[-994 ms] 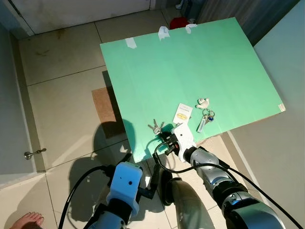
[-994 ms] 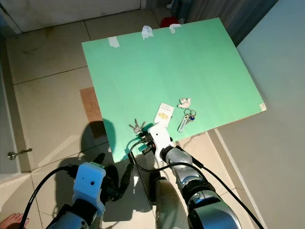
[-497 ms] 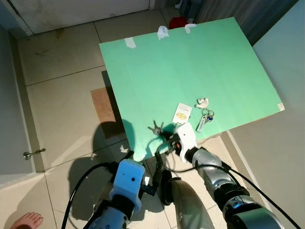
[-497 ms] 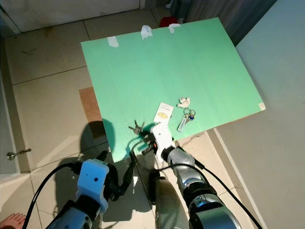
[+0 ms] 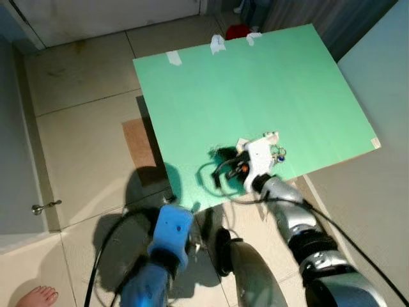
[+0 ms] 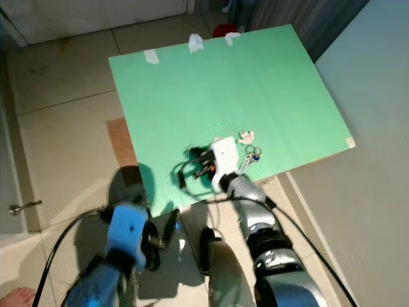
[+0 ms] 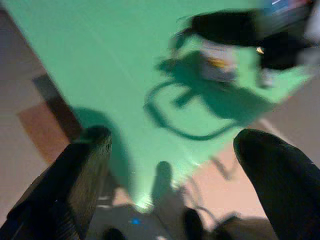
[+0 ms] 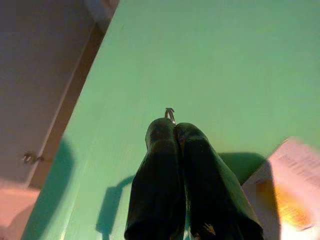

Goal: Hang keys on a hook

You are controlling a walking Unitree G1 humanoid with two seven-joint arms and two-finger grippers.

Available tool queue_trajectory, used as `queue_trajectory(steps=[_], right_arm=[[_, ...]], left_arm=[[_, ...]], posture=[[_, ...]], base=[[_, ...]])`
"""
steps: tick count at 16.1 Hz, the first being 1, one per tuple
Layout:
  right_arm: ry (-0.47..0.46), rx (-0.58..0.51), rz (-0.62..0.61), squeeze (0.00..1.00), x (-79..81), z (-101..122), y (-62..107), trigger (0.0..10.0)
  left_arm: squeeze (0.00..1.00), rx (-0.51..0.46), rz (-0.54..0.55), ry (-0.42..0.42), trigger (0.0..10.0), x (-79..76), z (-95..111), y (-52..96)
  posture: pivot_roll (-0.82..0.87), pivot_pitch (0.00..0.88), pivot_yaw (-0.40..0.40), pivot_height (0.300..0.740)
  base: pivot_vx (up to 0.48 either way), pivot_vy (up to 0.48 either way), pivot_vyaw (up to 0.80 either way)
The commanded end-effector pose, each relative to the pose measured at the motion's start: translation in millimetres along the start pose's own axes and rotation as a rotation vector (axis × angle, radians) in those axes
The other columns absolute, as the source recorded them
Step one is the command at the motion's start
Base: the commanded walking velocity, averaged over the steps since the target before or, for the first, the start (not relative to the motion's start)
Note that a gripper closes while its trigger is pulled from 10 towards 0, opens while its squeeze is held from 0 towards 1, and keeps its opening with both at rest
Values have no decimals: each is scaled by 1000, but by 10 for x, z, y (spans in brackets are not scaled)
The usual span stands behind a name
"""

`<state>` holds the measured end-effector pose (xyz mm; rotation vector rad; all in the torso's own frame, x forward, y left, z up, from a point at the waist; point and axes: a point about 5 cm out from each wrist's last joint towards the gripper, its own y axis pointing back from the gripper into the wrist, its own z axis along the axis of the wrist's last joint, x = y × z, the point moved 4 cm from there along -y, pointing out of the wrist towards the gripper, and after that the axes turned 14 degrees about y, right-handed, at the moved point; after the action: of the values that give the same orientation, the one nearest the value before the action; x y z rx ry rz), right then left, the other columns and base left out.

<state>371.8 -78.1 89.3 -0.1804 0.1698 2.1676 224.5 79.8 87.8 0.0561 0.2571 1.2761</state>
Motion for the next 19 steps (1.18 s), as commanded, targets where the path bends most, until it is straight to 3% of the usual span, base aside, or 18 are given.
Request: queue_trajectory(steps=[1, 5, 7, 10, 11, 13, 14, 16, 17, 19], right_arm=[[-2, -26, -116, 0, -326, 110, 72, 0], [21, -51, -273, 0, -679, 233, 183, 0], [32, -47, -337, 0, -775, 220, 265, 0], [44, -37, -439, 0, -852, 149, 423, 0], [54, -22, -493, 0, -844, 49, 562, 0], [86, 13, -524, 0, -724, -142, 749, 0], [80, 19, -528, 0, -689, -186, 795, 0], [61, 22, -527, 0, -577, -269, 896, 0], [52, 33, -507, 0, -465, -334, 956, 0], [52, 52, -442, 0, -216, -402, 1020, 0]], left_arm=[[0, 23, 19, -2, 10000, 163, -65, -125], [0, -18, 36, -19, 10000, 460, 102, -436], [0, -29, 45, -13, 10000, 552, 152, -523], [0, -40, 56, -20, 10000, 689, 213, -680], [0, -63, 93, 6, 10000, 822, 235, -718], [0, -128, 214, 39, 10000, 1117, 250, -589], [0, -144, 222, 31, 10000, 1138, 259, -536], [0, -192, 216, 21, 10000, 1106, 325, -411], [0, -222, 178, 29, 10000, 992, 363, -317], [0, -210, 96, 34, 10000, 747, 230, -206]], posture=[[-2, 192, -76, 740], [-60, 59, -10, 740], [-91, 8, 26, 740], [-144, 0, 81, 740], [-168, 0, 99, 740], [-187, 0, 99, 740], [-188, 0, 97, 740], [-189, 0, 95, 740], [-189, 0, 81, 740], [-184, 0, 73, 740]], base=[[0, 0, 0], [0, 0, 0], [0, 0, 0], [0, 0, 0], [0, 0, 0], [0, 0, 0], [0, 0, 0], [0, 0, 0], [0, 0, 0], [0, 0, 0]])
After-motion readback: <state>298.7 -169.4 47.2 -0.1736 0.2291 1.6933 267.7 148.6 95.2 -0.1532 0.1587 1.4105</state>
